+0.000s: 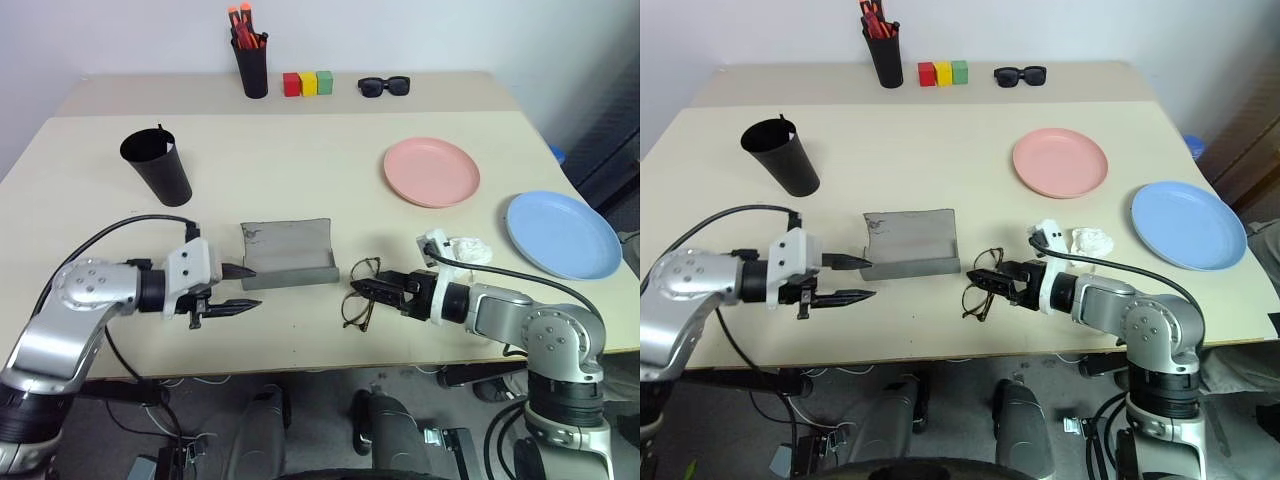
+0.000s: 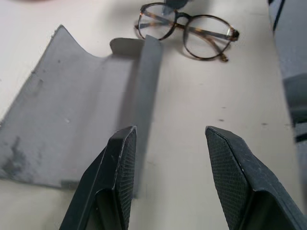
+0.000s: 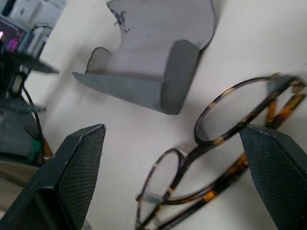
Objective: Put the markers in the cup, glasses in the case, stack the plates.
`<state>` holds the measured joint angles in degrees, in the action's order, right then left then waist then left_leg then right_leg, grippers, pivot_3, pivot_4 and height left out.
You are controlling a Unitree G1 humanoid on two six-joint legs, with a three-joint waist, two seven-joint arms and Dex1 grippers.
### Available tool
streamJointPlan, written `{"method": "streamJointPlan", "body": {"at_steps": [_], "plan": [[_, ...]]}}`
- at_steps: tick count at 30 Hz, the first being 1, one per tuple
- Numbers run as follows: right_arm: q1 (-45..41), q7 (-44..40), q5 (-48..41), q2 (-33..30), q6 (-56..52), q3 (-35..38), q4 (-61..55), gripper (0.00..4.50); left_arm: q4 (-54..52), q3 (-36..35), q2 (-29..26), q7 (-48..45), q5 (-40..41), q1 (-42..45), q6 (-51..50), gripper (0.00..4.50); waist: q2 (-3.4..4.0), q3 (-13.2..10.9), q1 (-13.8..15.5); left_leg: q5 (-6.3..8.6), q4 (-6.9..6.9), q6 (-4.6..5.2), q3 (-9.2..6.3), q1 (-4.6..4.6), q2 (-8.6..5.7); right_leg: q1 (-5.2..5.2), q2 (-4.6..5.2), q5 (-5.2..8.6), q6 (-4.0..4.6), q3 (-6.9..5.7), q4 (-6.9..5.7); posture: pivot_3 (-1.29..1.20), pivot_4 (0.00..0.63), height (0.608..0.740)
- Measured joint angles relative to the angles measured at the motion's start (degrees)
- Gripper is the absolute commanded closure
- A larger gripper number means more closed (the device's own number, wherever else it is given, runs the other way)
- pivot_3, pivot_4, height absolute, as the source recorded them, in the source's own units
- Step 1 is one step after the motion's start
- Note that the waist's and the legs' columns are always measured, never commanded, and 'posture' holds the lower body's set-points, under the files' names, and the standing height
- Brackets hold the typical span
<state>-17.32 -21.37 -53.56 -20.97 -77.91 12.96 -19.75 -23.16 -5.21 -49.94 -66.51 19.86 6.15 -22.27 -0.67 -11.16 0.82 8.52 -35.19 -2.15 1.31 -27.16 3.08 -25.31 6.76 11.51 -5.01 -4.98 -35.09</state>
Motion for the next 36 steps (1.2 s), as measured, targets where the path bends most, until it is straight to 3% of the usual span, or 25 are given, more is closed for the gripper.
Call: {"method": "streamJointPlan", "body": {"at_steps": [16,19,26,36], "plan": [[-0.8,4.3,-2.7,1.0,-4.0,2.2,1.0,0.0,-4.2,-3.4,-0.7,5.6,2.0,-5.7,-2.1,2.19,0.09,0.1,-0.1,0.01,0.04,-0.02,0.01,0.01,0.0,0.0,-0.01,0.0,0.0,0.0,0.03,0.0,0.15,0.74],[-0.8,4.8,-3.1,1.0,-4.8,2.9,1.0,0.81,-4.2,-3.0,-0.7,5.8,2.0,-5.2,-2.2,2.11,0.09,0.1,-0.1,0.02,0.04,-0.02,0.01,0.0,0.01,-0.01,-0.01,0.0,0.01,0.0,0.05,0.0,0.15,0.74],[-0.3,5.8,-4.1,0.7,-6.9,3.9,0.8,4.39,-4.2,-2.1,-0.7,6.9,2.0,-3.8,-2.2,2.11,0.11,0.1,-0.1,0.02,0.06,-0.02,0.02,-0.03,0.01,-0.04,-0.01,0.0,0.01,0.0,0.06,0.0,0.15,0.74],[-1.2,5.6,-4.7,-0.1,-7.0,3.3,0.1,4.46,-4.3,-0.7,-0.5,8.2,2.1,-4.0,-2.3,2.11,0.14,0.1,-0.1,0.02,0.06,-0.01,0.02,-0.05,0.01,-0.05,0.0,0.01,0.01,0.0,0.11,0.0,0.15,0.74]]}}
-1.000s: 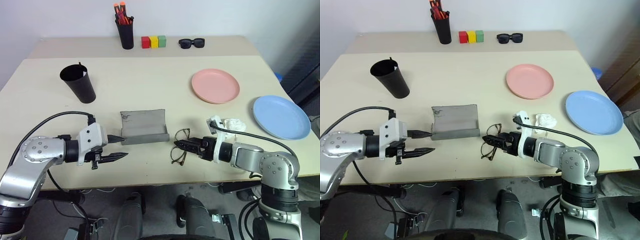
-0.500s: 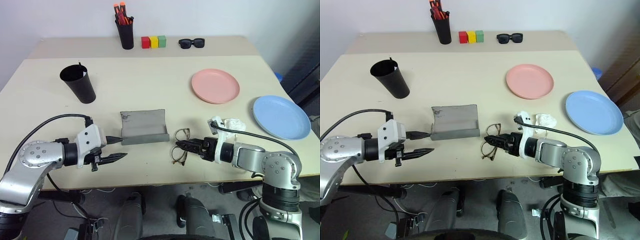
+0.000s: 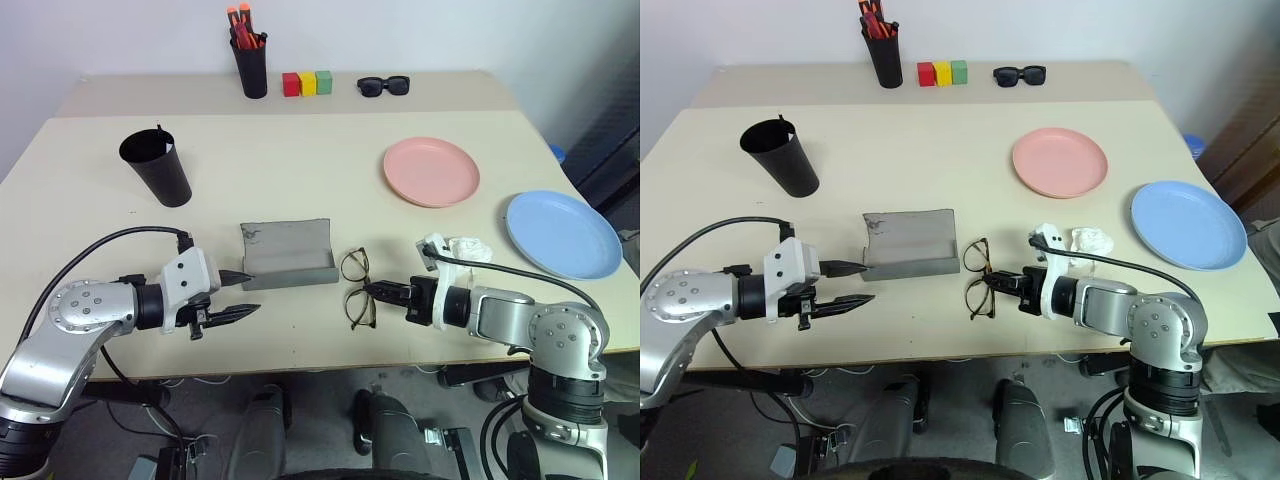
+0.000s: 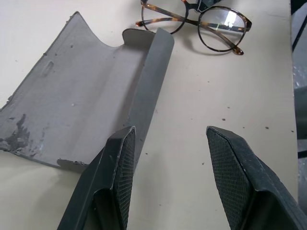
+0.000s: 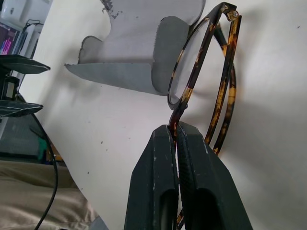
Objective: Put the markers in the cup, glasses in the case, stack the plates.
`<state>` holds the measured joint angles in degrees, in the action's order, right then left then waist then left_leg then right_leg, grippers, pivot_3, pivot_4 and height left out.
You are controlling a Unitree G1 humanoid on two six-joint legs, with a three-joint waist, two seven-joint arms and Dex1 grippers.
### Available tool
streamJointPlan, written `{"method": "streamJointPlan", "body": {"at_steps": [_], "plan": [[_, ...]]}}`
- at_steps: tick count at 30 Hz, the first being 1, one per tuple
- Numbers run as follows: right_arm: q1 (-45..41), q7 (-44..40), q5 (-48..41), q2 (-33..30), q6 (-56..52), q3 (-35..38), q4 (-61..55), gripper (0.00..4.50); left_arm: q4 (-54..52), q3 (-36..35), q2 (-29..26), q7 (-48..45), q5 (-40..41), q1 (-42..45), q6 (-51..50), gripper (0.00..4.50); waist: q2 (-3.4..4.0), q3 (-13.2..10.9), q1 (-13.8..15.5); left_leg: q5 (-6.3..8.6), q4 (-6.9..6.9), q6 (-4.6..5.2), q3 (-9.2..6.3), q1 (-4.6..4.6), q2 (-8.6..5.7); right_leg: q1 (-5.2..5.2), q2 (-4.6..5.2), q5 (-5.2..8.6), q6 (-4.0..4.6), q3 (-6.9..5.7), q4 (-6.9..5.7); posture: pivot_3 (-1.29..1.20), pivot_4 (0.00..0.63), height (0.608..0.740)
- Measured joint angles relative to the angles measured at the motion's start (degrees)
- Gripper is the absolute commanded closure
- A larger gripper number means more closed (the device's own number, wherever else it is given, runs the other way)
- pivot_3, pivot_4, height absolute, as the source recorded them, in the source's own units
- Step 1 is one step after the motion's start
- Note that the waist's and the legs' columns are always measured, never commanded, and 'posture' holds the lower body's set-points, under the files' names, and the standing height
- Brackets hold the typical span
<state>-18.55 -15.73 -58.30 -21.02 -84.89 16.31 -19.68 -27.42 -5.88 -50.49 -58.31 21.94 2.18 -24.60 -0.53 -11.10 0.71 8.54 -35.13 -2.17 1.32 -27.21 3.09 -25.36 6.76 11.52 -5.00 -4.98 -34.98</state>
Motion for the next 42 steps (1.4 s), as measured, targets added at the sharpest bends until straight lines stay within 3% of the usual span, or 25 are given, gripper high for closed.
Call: {"method": "streamJointPlan", "body": {"at_steps": [2,6,13,17,22,29,40,42], "plan": [[-0.3,-1.4,1.4,-2.8,1.5,-2.3,-0.6,4.46,0.0,-0.2,0.2,1.0,0.0,-0.9,0.0,2.11,0.03,0.0,0.0,0.0,0.01,0.0,0.01,-0.01,0.0,-0.01,0.01,0.0,0.0,0.0,0.01,0.0,0.15,0.74],[-3.3,-12.2,9.8,-18.4,12.6,-13.9,-5.8,4.46,1.0,-4.4,2.7,3.7,0.0,-4.5,1.4,2.11,0.24,-0.1,0.0,0.02,0.0,0.03,0.04,-0.04,-0.01,-0.03,0.04,0.01,-0.01,0.0,0.17,0.0,0.15,0.74],[-18.5,-32.6,20.7,-25.6,31.6,-24.8,0.3,4.46,5.7,-9.3,7.5,5.7,2.2,-7.4,5.3,2.11,0.31,-0.1,-0.3,0.04,0.02,0.07,0.12,-0.07,0.0,-0.02,0.01,-0.01,0.0,-0.01,0.5,0.0,0.15,0.74],[-31.2,-44.6,30.7,-22.5,45.7,-33.6,13.1,4.46,9.5,-9.2,9.6,5.9,1.2,-8.5,10.1,2.11,0.25,-0.1,-0.8,0.06,0.01,0.11,0.16,-0.08,0.01,-0.05,0.01,-0.15,-0.01,-0.01,0.62,0.0,0.15,0.74],[-42.1,-55.2,40.2,-10.8,59.9,-41.9,34.3,4.46,9.8,-10.1,9.9,6.6,1.7,-8.1,11.6,2.11,0.26,-0.1,-0.8,0.02,0.05,0.17,0.2,-0.12,0.01,-0.04,-0.02,-0.44,0.05,-0.01,0.48,0.0,0.15,0.74],[-51.3,-64.0,49.9,0.9,74.7,-45.0,59.3,4.46,5.8,-11.3,10.0,9.4,3.5,-9.2,9.2,2.11,0.26,-0.1,-1.4,-0.01,0.0,0.14,0.21,-0.11,0.01,-0.06,-0.02,-0.45,0.06,-0.01,0.26,0.0,0.15,0.74],[-51.1,-71.7,55.1,2.3,78.2,-44.8,64.3,4.46,1.7,-13.0,10.0,12.7,4.3,-12.7,7.0,2.11,0.28,-0.1,-1.4,-0.02,0.01,-0.02,0.21,0.01,0.06,-0.2,-0.03,-0.41,0.03,0.0,-0.14,0.0,0.15,0.74],[-50.6,-72.1,55.5,2.7,77.7,-44.6,64.4,3.85,1.5,-12.8,10.0,13.3,4.4,-12.1,6.0,2.11,0.28,-0.1,-1.3,-0.02,0.01,-0.02,0.21,0.01,0.05,-0.2,-0.03,-0.41,0.04,0.0,-0.14,0.0,0.15,0.74]]}}
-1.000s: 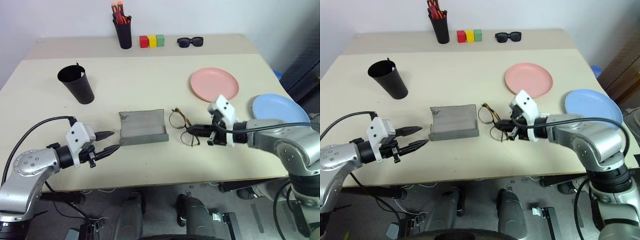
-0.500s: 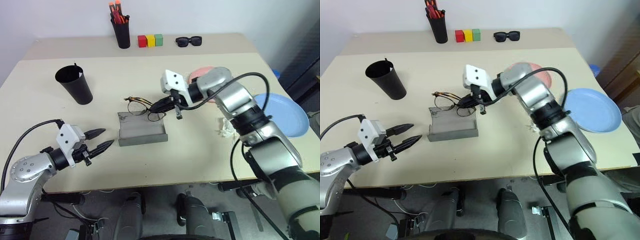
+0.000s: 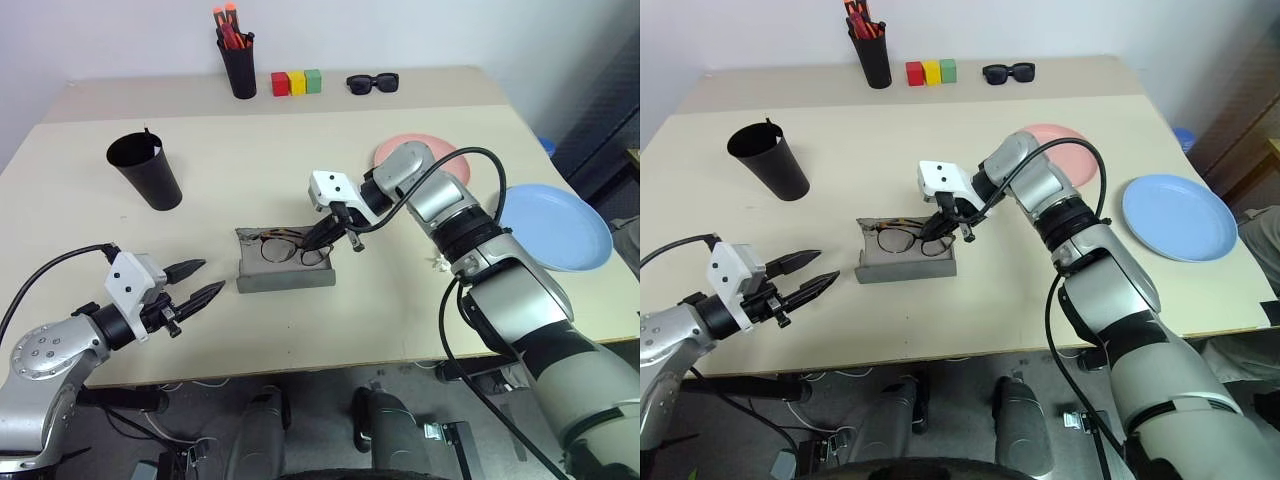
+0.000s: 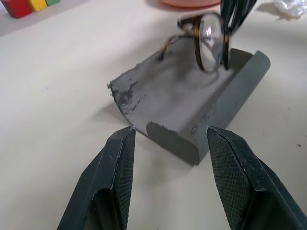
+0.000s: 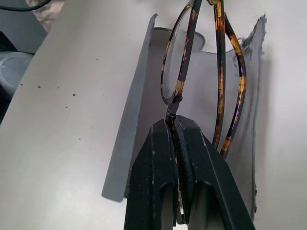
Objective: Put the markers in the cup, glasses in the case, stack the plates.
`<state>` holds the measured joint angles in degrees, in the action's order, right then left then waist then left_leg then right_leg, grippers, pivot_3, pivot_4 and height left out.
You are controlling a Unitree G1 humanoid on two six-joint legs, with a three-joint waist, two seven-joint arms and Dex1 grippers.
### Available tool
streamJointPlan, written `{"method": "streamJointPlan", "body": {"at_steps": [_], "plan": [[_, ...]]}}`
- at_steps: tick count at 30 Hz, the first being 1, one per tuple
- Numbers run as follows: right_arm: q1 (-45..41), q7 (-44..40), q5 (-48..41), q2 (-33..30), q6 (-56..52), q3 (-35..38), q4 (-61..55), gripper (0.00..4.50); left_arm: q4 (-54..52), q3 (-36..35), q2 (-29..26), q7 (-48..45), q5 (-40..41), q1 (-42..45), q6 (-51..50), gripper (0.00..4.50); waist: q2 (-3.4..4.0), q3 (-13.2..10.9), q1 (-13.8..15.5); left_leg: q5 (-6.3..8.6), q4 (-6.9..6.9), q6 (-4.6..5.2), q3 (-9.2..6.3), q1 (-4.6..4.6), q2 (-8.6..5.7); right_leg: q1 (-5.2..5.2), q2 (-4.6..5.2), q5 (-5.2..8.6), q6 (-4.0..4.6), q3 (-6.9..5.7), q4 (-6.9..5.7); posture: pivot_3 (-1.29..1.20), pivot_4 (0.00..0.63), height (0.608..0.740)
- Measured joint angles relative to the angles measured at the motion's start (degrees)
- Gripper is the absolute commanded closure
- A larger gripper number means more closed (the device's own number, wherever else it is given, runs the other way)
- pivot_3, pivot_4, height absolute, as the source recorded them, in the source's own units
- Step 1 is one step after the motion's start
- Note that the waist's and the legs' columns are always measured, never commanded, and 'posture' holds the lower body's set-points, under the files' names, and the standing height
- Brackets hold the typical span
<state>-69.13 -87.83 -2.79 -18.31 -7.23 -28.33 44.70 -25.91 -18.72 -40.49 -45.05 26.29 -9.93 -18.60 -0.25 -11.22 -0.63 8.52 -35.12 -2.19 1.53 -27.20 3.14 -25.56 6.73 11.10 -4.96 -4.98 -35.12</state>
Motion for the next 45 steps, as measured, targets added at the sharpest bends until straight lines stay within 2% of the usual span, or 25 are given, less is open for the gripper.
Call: {"method": "streamJointPlan", "body": {"at_steps": [1,5,15,18,21,28,31,34,40,45], "plan": [[0.3,-0.3,0.3,0.1,-0.3,0.0,0.0,3.53,0.0,0.0,0.0,0.2,0.0,0.7,-0.3,2.11,0.0,0.0,0.1,0.0,0.0,0.0,0.0,0.0,0.0,0.0,0.0,0.0,0.0,0.0,0.0,0.0,0.15,0.74],[0.8,0.6,0.7,1.4,-1.6,0.8,0.2,1.55,0.0,0.2,-0.1,0.6,0.0,3.4,-1.2,2.11,0.0,0.0,-0.1,-0.01,0.0,-0.01,0.0,0.01,0.0,0.0,-0.01,-0.01,0.0,0.0,-0.03,0.0,0.15,0.74],[0.1,7.2,1.2,2.1,-2.5,7.3,0.8,1.55,1.5,1.1,-0.4,2.2,-0.3,6.7,-2.4,2.11,0.0,0.0,0.0,-0.03,-0.01,-0.02,0.0,0.01,0.0,0.01,-0.02,-0.01,0.0,0.01,-0.05,0.0,0.15,0.74],[0.3,9.2,0.1,1.3,-3.3,10.5,-2.4,1.49,3.9,1.3,0.2,4.0,1.1,10.9,-6.3,3.02,0.0,0.0,0.1,-0.03,-0.01,-0.02,-0.01,0.02,0.0,0.03,-0.02,-0.02,-0.02,0.0,-0.06,0.0,0.15,0.74],[4.8,12.2,-0.6,-1.9,-1.7,13.7,-12.9,1.49,7.7,2.4,2.1,7.0,3.5,19.3,-12.4,4.47,-0.13,0.1,1.0,-0.07,-0.06,0.04,-0.02,0.06,-0.01,0.15,-0.02,-0.09,-0.24,0.0,-0.05,0.0,0.15,0.74],[27.5,20.1,-3.0,-8.1,-9.5,17.6,-40.4,1.49,20.4,11.8,3.8,10.4,-1.9,35.7,-16.9,4.47,-0.2,0.1,1.6,-0.13,-0.09,0.12,-0.02,0.11,-0.05,0.21,-0.01,-0.08,-0.3,0.01,-0.08,0.0,0.15,0.74],[37.9,24.6,-4.8,-10.4,-14.2,20.7,-53.7,1.49,28.1,17.7,4.8,7.9,-4.6,43.8,-17.5,4.47,-0.21,0.1,1.7,-0.13,-0.12,0.12,-0.02,0.11,-0.06,0.22,-0.01,-0.07,-0.29,0.01,-0.07,0.0,0.15,0.74],[44.5,29.2,-4.9,-12.5,-17.9,22.5,-61.1,1.49,34.4,21.9,7.1,5.1,-6.8,50.0,-17.2,4.47,-0.22,0.1,1.3,-0.13,-0.14,0.12,-0.01,0.16,-0.05,0.23,-0.01,-0.04,-0.25,0.01,-0.07,0.0,0.15,0.74],[51.6,36.1,-5.8,-14.3,-22.6,26.0,-68.2,1.49,47.5,29.2,9.1,-0.8,-11.6,59.2,-19.9,4.47,-0.23,0.1,1.2,-0.14,-0.14,0.14,-0.02,0.17,-0.05,0.23,0.0,0.1,-0.21,0.03,-0.07,0.0,0.15,0.74],[51.6,40.4,-6.6,-14.4,-23.5,28.0,-68.6,1.49,47.4,32.7,7.6,-8.9,-12.8,59.6,-20.5,4.47,-0.26,0.1,1.3,-0.14,-0.14,0.14,-0.05,0.13,-0.04,0.22,0.0,0.06,-0.11,0.03,-0.04,0.0,0.15,0.74]]}}
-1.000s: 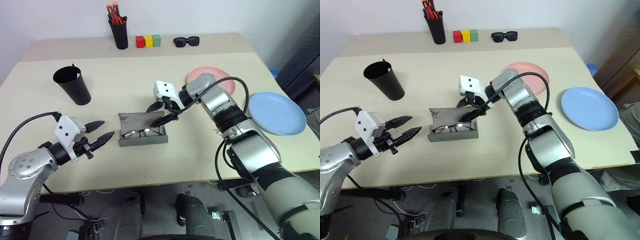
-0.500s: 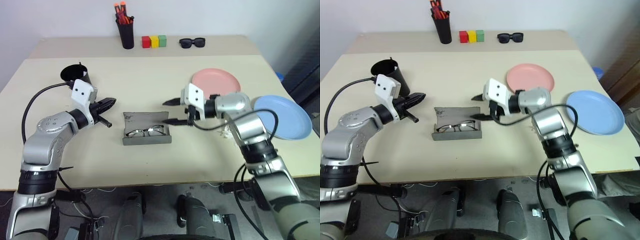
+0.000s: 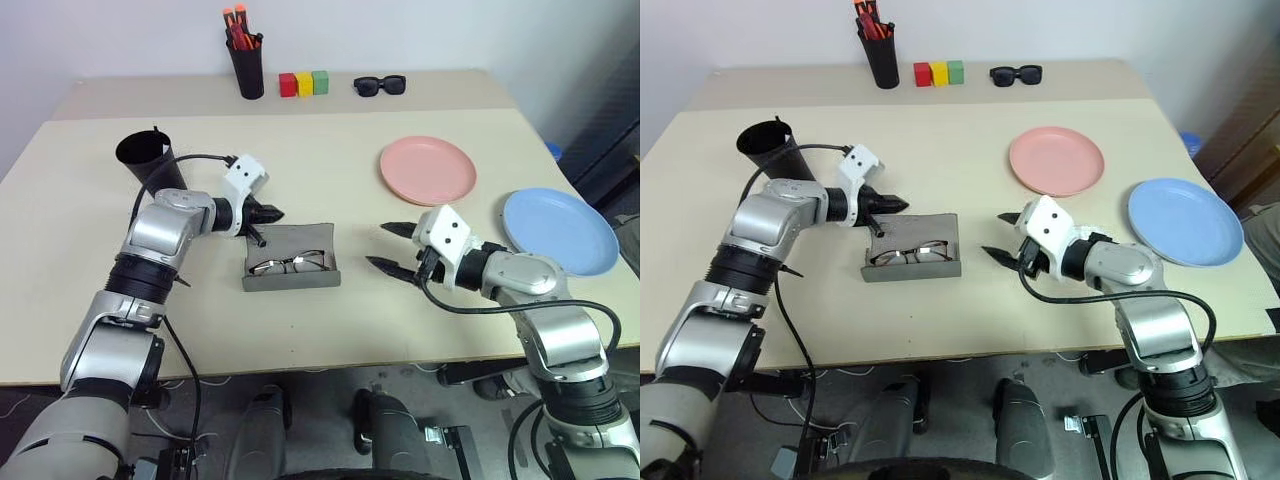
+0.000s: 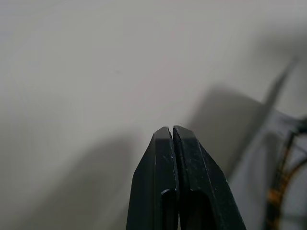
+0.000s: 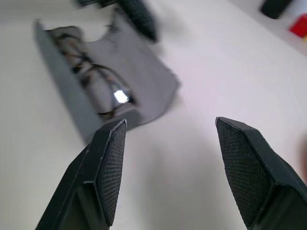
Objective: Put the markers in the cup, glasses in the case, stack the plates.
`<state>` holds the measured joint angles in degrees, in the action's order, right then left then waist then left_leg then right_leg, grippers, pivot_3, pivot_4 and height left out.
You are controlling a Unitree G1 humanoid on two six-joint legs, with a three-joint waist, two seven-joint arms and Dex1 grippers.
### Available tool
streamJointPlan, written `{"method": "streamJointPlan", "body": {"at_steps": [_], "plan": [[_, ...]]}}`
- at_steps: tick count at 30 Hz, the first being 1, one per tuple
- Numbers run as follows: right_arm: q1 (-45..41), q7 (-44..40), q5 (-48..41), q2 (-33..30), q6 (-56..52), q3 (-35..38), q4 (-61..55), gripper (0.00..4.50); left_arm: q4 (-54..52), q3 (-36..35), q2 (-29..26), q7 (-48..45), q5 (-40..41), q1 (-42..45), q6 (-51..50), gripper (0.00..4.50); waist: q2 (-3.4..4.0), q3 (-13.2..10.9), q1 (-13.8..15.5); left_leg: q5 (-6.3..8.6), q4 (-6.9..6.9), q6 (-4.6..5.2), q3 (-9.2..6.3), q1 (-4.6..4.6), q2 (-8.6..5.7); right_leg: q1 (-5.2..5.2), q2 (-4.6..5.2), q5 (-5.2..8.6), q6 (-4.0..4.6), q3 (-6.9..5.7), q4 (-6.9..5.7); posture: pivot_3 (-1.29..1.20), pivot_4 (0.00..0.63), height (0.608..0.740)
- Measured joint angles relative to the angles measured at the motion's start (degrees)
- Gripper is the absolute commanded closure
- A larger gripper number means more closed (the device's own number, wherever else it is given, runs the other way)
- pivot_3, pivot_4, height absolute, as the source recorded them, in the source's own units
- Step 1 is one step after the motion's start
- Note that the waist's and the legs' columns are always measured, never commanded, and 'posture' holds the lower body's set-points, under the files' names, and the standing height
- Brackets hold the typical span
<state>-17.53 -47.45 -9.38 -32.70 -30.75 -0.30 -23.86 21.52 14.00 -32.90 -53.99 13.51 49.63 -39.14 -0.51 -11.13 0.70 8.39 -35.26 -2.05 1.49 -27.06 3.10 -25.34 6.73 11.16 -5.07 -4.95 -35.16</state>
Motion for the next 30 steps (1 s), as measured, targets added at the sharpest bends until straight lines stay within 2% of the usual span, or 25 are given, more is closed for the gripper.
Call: {"method": "streamJointPlan", "body": {"at_steps": [8,14,18,21,24,30], "plan": [[-2.8,2.2,-1.0,-0.3,1.4,1.2,5.4,1.49,-13.9,-0.7,-6.5,-7.5,1.9,-8.4,-1.6,4.47,0.01,0.0,-0.3,0.0,0.01,0.01,-0.01,0.02,0.01,0.01,0.01,0.0,0.02,0.01,0.01,0.0,0.15,0.74],[-8.5,4.5,1.2,-0.7,4.2,0.4,15.8,1.49,-24.9,-3.4,-10.9,-9.0,2.4,-18.4,1.5,4.47,0.02,0.0,-0.1,0.0,0.0,0.0,0.0,0.02,0.01,0.02,0.02,0.0,0.03,0.01,0.04,0.0,0.15,0.74],[-13.1,6.8,5.4,-1.1,7.9,-1.8,24.4,1.49,-26.7,-5.0,-10.8,-8.4,2.1,-22.3,7.2,4.47,0.02,0.0,0.0,0.01,-0.01,0.0,0.01,0.0,0.0,0.02,0.02,0.0,0.03,0.01,0.05,0.0,0.15,0.74],[-19.6,9.5,12.6,-2.1,14.5,-6.7,36.8,1.49,-26.4,-8.7,-6.3,-4.2,2.4,-23.5,11.2,4.47,0.02,0.0,0.0,-0.01,-0.03,0.02,0.01,-0.04,-0.01,-0.01,0.02,0.0,0.01,0.01,0.05,0.0,0.15,0.74],[-25.2,11.5,18.4,-2.4,22.2,-10.5,48.1,1.49,-27.0,-13.6,-4.1,-2.1,5.5,-23.8,13.5,4.47,0.02,0.0,-0.3,-0.02,0.0,0.04,0.01,-0.03,-0.01,-0.01,0.01,-0.03,0.04,0.01,0.03,0.0,0.15,0.74],[-33.3,14.5,24.7,-1.6,31.5,-14.7,68.4,1.49,-35.8,-20.1,-4.3,-2.7,13.2,-28.6,13.1,4.47,0.02,0.0,-1.4,-0.03,0.03,0.04,0.01,-0.02,-0.03,0.02,0.01,-0.13,-0.16,0.02,0.03,0.0,0.15,0.74]]}}
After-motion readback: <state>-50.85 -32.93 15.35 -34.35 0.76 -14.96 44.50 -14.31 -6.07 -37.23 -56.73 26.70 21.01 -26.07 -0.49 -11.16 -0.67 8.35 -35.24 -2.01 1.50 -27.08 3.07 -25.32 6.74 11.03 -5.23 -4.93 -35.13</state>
